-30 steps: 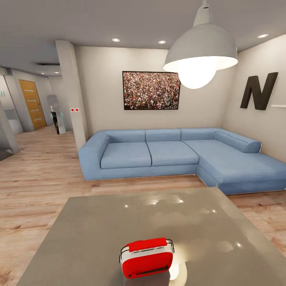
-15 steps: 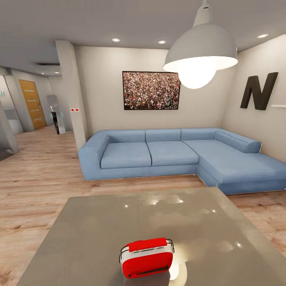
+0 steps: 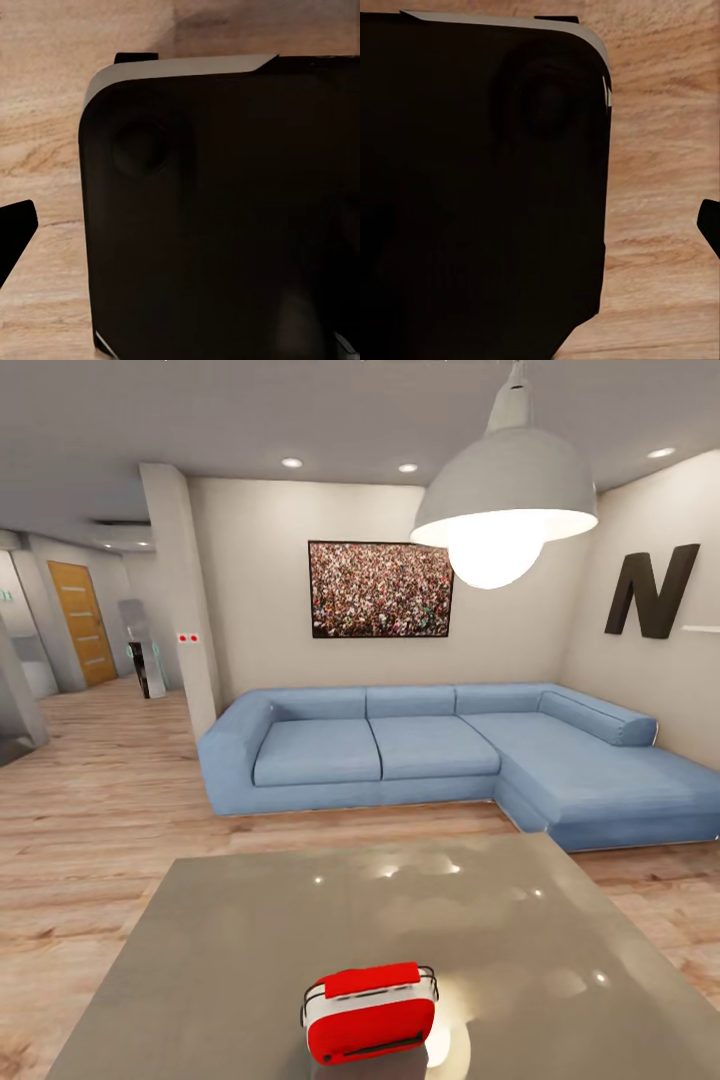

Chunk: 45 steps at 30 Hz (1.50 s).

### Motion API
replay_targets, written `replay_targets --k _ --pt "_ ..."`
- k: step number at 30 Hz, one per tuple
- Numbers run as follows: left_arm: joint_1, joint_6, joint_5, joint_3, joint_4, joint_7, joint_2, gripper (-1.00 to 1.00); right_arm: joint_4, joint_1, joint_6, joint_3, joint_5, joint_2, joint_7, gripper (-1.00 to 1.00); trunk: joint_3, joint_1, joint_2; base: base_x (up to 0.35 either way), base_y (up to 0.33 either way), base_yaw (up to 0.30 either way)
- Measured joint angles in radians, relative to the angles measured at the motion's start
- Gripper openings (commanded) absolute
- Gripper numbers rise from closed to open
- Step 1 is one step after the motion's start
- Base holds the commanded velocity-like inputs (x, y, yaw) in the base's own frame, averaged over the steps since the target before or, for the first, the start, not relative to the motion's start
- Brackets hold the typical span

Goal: Turn on the radio receiver that's on the table in the living room.

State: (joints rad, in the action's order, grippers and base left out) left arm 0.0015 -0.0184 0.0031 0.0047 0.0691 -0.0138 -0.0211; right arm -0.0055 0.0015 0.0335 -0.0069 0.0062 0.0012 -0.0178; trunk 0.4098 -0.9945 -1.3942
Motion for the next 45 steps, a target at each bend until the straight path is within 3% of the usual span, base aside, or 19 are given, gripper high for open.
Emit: replay_targets --k 17,27,45 --pt "0.000 0.000 0.000 -0.002 0.001 0.001 0.000 1.00 0.001 0.000 0.000 -0.001 -0.003 -0.001 -0.001 1.00 -0.053 0.065 0.119 0.000 0.000 0.000" --pt "0.000 0.001 0.000 -0.001 0.001 0.001 0.001 1.00 0.001 0.000 0.021 -0.002 -0.004 -0.007 -0.001 1.00 -0.070 0.103 0.189 0.000 0.000 0.000" --pt "0.000 0.000 0.001 -0.002 0.001 0.001 0.001 1.00 0.001 0.000 0.022 -0.002 -0.003 -0.007 -0.001 1.00 -0.041 0.104 0.189 0.000 0.000 0.000"
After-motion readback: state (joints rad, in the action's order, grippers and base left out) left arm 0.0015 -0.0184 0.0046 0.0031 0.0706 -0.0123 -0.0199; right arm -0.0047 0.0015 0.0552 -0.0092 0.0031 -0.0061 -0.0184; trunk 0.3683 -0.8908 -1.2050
